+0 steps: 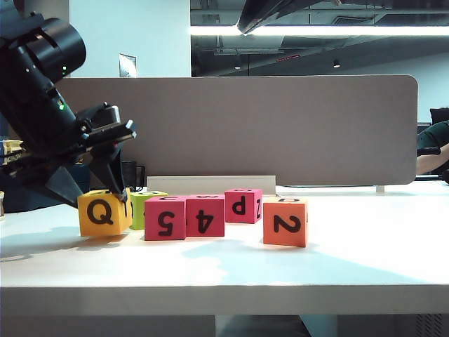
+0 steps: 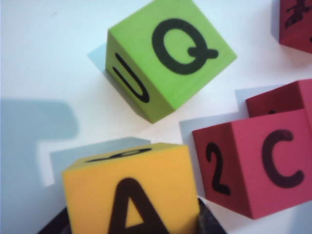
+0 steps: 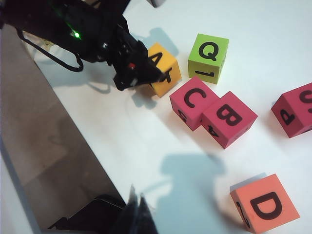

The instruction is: Select the appropriate blocks from the scattered letter blocks on the table and arrange them in a row to spell out "ABCD".

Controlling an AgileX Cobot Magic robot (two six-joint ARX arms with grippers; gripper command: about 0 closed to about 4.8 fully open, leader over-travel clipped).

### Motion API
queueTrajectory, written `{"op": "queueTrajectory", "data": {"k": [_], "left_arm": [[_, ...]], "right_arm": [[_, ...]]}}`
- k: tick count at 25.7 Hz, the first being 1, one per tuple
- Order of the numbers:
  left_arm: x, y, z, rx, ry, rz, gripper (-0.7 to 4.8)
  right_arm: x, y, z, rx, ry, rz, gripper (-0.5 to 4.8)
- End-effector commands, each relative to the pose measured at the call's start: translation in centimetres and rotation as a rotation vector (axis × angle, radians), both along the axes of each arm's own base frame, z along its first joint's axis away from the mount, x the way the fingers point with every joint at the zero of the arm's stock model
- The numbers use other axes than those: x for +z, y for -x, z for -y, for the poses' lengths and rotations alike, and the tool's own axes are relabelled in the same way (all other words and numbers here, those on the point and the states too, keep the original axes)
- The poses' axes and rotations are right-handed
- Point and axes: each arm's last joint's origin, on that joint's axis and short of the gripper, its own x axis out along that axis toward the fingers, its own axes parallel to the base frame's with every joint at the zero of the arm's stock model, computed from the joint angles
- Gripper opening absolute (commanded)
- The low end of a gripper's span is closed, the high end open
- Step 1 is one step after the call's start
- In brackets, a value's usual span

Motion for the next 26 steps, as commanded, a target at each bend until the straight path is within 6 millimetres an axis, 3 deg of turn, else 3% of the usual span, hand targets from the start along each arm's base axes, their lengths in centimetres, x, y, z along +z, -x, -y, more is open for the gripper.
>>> {"op": "queueTrajectory", "data": {"k": [1,26], "left_arm": [[-0.6,-0.3,0.2,-0.009,0.000,-0.014,2.68],[-0.4,-0.4,1.3,-0.061,0.041,0.007,2.78]], "right_arm": [[0.3,0.0,0.0,0.004,-0.015,0.020,-0.02],[0.3,0.0,0.0,0.005,-0.011,0.014,-0.02]]}}
